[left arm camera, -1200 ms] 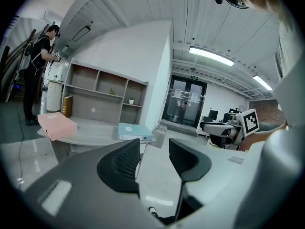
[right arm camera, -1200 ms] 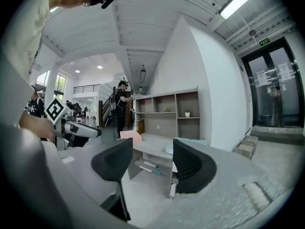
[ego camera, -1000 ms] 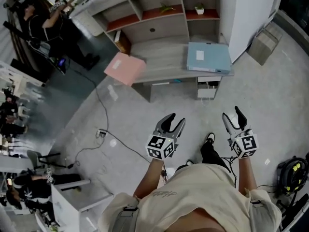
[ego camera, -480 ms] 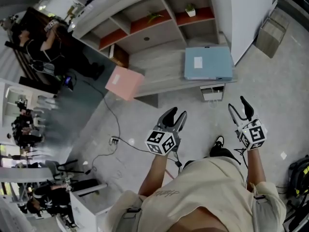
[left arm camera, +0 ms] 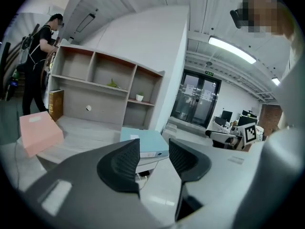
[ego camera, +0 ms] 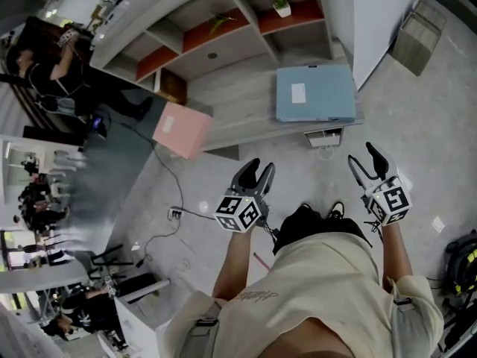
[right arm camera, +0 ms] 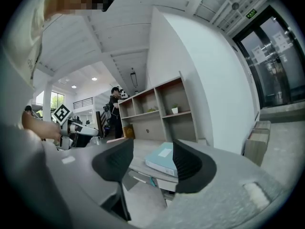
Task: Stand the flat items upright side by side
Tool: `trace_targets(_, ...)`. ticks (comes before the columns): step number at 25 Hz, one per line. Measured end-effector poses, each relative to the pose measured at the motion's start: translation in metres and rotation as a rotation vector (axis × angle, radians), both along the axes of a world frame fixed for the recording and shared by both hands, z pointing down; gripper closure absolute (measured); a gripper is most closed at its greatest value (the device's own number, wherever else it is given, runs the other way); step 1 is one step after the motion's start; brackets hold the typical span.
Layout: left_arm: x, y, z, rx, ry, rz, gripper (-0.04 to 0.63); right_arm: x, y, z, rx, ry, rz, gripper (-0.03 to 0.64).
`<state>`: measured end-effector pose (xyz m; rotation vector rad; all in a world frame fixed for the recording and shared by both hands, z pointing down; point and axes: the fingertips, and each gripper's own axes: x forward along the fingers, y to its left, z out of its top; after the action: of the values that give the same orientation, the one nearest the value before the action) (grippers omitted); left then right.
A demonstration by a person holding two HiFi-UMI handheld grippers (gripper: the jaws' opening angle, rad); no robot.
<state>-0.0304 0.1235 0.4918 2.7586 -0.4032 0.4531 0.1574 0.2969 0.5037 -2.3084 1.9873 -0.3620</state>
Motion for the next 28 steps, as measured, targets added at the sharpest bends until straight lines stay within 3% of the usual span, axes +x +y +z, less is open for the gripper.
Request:
trace_targets(4,0.018,-0.023,0.025,-0.019,-0.038,0.042,0.385,0.01,-0.021,0.011,-0.02,-0.013,0.023,0.36)
trace_targets(10,0.056,-0.067,0.045,-0.084,-0.032,0.086,0.385,0.038,-0.034,-0.001,-0.117,-0.003,0.095,0.353)
trace_targets(15,0.091,-0.107,0.047,-0.063,-0.015,0.13,0.382,0.075,-0.071,-0.021,-0.111,-0.072,0.129,0.353)
trace_targets(18,0.098,-0.118,0.058,-0.052,-0.046,0.176,0.379,0.081,-0.099,-0.03,-0.116,-0.03,0.129,0.35)
trace_targets(23,0.105,-0.119,0.086,-0.129,-0.088,0.262,0.379,0.088,-0.127,-0.016,-0.193,0.021,0.14,0.342)
trace_targets(28,0.105,-0.127,0.118,-0.184,-0.168,0.315,0.377,0.111,-0.139,0.018,-0.27,-0.043,0.179,0.337)
